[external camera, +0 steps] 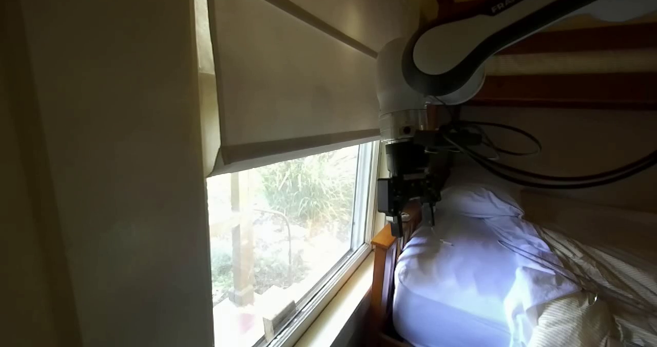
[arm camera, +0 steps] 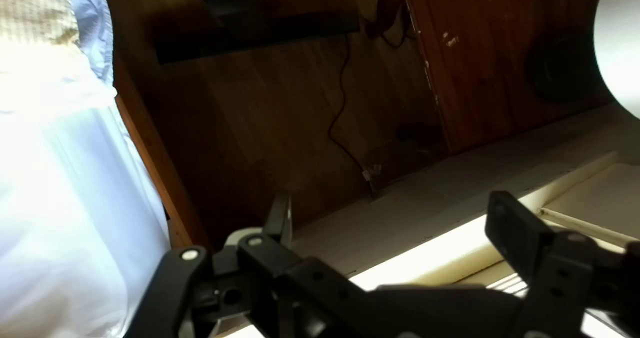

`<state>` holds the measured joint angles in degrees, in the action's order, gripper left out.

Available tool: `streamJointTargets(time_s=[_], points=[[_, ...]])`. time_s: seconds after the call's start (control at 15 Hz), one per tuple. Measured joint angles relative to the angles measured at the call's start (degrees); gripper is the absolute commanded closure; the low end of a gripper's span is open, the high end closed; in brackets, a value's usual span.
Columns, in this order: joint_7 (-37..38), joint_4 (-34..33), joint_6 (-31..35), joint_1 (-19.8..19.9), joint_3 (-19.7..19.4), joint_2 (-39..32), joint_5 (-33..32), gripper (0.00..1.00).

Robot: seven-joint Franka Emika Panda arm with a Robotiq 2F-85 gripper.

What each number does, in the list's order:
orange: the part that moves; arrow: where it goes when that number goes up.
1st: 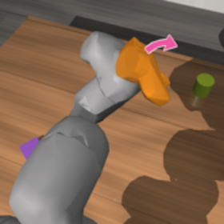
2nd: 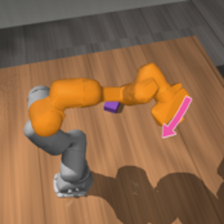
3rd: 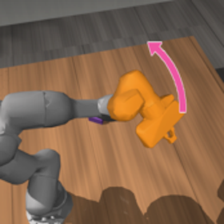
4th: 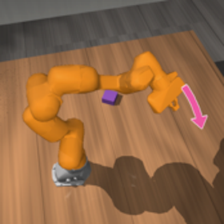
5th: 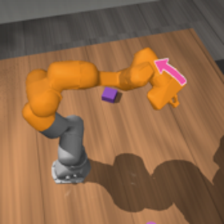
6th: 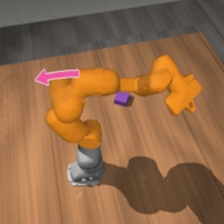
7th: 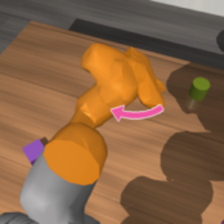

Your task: Remove the coat hanger from the bed and put it on the table on the left

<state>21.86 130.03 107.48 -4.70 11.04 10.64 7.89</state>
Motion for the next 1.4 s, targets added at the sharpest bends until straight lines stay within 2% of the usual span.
streamJointTargets(time_s=[0.47,0.73,1.07,1.2,1.4], points=[[0.00,0.18,0.00,0.00,-0.28,0.09,0.00,0.00],[-0.90,4.06,0.44,1.20,-4.04,2.72,0.00,0.00],[-6.53,11.46,5.00,5.57,-10.10,11.29,-0.81,0.00],[-6.29,11.53,5.81,7.93,-11.91,14.77,-0.93,0.00],[-2.16,9.24,5.50,11.90,-12.09,19.46,-3.03,0.00]])
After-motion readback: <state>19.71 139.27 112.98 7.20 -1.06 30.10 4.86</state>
